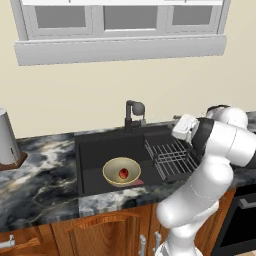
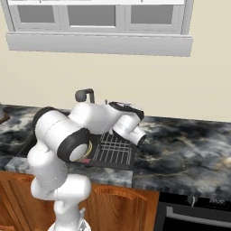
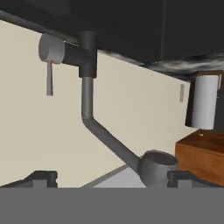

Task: Pick the peach from the cabinet and place it in the bowl. Then pick the bowl and place it in the sink. Then turn on the sink facuet.

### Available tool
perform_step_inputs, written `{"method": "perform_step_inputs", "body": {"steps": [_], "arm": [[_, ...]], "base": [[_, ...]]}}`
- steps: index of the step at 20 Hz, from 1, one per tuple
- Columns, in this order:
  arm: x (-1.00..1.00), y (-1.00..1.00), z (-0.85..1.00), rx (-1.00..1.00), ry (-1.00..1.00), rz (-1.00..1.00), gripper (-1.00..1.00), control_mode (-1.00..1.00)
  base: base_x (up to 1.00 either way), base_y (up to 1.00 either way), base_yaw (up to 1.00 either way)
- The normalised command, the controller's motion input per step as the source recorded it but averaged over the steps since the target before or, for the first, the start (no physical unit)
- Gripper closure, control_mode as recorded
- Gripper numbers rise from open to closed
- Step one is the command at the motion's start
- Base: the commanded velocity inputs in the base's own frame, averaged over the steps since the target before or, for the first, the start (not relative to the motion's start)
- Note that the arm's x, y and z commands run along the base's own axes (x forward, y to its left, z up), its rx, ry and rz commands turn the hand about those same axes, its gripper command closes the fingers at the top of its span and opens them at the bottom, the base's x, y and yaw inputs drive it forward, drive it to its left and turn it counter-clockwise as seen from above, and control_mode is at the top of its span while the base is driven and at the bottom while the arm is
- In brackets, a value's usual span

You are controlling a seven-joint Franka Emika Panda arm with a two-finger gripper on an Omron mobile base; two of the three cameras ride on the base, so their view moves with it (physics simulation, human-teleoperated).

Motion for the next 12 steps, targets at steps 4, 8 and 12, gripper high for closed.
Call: {"method": "perform_step_inputs", "body": {"steps": [4,8,12], "arm": [[0.43,0.23,-0.04,0.04,-0.07,0.00,-1.00,-1.00],[0.56,0.34,0.00,0.00,0.00,0.00,-1.00,-1.00],[0.54,0.33,0.00,0.00,0.01,0.00,-1.00,-1.00]], "base": [[0.00,0.00,0.00],[0.00,0.00,0.00],[0.00,0.00,0.00]]}}
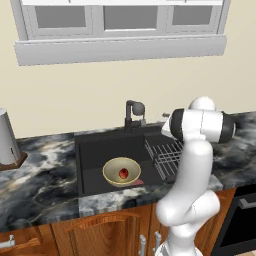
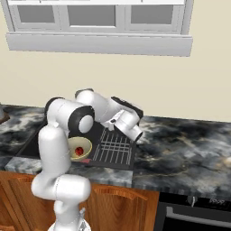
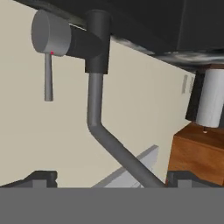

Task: Pick the peach from the cabinet and place it in the bowl. Then pick the bowl and place it in the sink. Then turn on the sink facuet.

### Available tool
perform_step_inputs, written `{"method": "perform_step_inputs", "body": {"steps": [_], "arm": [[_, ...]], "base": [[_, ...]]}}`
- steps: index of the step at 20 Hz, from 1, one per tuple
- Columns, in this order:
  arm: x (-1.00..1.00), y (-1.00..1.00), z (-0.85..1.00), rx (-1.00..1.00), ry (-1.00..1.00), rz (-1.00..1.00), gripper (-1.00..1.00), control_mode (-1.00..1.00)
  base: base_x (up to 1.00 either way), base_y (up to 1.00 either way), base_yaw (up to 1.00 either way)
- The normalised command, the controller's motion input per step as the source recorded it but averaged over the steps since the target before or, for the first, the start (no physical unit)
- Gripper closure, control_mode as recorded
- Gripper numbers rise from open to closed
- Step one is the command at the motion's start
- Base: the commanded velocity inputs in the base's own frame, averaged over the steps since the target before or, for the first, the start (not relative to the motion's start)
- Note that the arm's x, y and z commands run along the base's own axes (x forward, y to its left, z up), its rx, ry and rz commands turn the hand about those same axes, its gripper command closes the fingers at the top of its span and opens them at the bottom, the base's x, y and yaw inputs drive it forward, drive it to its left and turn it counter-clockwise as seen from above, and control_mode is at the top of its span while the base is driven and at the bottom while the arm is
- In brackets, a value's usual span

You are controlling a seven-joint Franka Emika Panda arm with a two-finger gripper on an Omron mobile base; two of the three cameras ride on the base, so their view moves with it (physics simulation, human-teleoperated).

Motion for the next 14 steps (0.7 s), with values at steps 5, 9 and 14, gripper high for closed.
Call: {"method": "perform_step_inputs", "body": {"steps": [5,9,14], "arm": [[0.49,0.31,-0.06,0.00,0.00,0.00,-1.00,-1.00],[0.30,0.21,0.00,0.00,0.00,0.00,-1.00,-1.00],[0.41,0.12,-0.01,0.00,0.04,0.00,-1.00,-1.00]], "base": [[0.00,0.00,0.00],[0.00,0.00,0.00],[0.00,0.00,0.00]]}}
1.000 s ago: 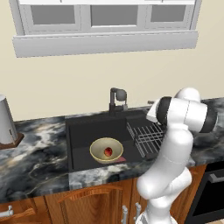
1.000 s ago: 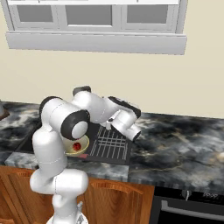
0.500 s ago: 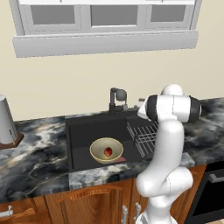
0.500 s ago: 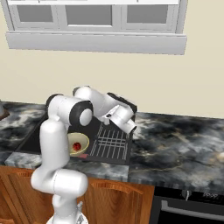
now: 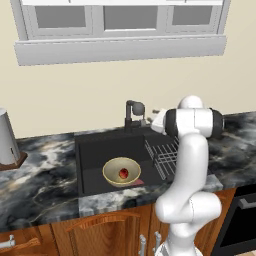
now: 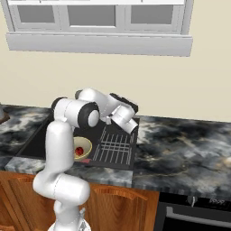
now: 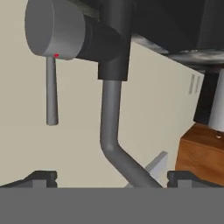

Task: Pick the peach from the cabinet and place it in the bowl. Then pick the bowl and place it in the sink. Then turn on the sink facuet.

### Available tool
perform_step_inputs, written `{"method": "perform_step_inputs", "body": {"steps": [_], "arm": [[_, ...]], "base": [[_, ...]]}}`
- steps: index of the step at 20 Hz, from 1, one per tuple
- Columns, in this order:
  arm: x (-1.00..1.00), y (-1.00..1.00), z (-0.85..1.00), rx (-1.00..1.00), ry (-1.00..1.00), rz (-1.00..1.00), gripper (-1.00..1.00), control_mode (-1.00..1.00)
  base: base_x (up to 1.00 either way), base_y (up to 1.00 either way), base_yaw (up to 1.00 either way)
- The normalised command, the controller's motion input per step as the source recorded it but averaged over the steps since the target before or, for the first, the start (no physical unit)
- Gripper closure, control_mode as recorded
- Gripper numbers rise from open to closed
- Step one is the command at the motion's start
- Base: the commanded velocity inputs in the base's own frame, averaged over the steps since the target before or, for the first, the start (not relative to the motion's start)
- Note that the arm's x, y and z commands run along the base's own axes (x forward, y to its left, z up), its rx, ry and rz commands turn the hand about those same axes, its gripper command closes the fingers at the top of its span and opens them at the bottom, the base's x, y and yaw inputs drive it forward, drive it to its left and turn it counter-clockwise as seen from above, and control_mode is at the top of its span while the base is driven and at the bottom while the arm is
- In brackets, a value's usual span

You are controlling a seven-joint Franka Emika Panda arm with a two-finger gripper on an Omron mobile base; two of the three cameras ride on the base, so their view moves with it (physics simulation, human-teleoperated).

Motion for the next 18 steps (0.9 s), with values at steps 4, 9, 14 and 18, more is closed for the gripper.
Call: {"method": "perform_step_inputs", "body": {"steps": [4,9,14,18], "arm": [[0.34,0.01,-0.14,0.00,0.05,0.00,-1.00,-1.00],[0.37,0.04,-0.27,0.00,0.06,0.00,-1.00,-1.00],[0.33,0.09,-0.15,0.00,0.04,0.00,-1.00,-1.00],[0.40,0.01,-0.03,0.00,0.04,0.00,-1.00,-1.00]], "base": [[0.00,0.00,0.00],[0.00,0.00,0.00],[0.00,0.00,0.00],[0.00,0.00,0.00]]}}
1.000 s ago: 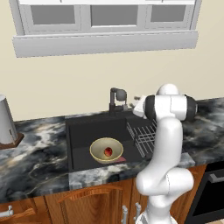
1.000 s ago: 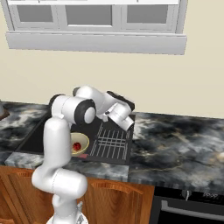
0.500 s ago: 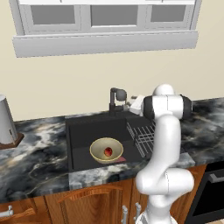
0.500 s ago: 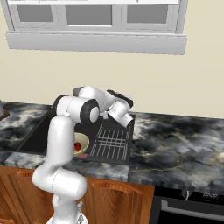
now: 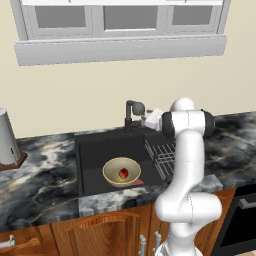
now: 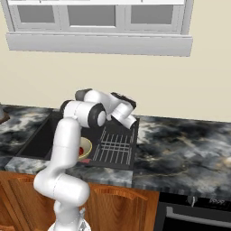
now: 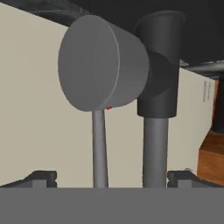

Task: Pick the peach from the cabinet and place it in the bowl. Then pick the bowl and place it in the sink. Then turn on the sink facuet.

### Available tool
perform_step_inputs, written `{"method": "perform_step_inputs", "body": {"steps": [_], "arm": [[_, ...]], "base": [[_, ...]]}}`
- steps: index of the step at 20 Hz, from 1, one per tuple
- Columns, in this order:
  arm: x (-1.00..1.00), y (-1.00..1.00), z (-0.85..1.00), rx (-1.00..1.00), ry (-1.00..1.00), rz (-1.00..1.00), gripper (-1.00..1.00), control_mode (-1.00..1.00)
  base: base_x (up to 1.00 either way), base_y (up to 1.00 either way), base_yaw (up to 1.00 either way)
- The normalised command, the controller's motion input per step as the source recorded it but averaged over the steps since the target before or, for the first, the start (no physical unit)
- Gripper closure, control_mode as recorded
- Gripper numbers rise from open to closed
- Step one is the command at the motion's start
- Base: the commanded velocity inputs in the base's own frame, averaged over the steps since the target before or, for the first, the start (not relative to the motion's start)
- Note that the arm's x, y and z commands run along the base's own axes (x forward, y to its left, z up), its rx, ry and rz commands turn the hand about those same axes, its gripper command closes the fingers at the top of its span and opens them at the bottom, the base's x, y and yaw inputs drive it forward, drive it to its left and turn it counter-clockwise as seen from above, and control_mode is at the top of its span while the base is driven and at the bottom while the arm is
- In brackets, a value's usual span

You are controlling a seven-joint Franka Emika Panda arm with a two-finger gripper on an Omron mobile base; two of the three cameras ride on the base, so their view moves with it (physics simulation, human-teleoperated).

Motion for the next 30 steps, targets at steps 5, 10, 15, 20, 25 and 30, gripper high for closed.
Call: {"method": "perform_step_inputs", "body": {"steps": [5,10,15,20,25,30], "arm": [[0.35,0.00,-0.11,0.00,0.02,0.00,-1.00,-1.00],[0.36,0.03,-0.26,0.00,0.03,0.00,-1.00,-1.00],[0.20,0.00,-0.13,0.01,0.01,0.00,1.00,-1.00],[0.00,-0.07,0.03,0.06,0.04,-0.02,1.00,-1.00],[0.00,-0.39,0.12,0.14,0.16,-0.01,1.00,-1.00],[0.00,-0.60,0.05,0.20,0.19,0.00,1.00,-1.00]], "base": [[0.00,0.00,0.00],[0.00,0.00,0.00],[0.00,0.00,0.00],[0.00,0.00,0.00],[0.00,0.00,0.00],[0.00,0.00,0.00]]}}
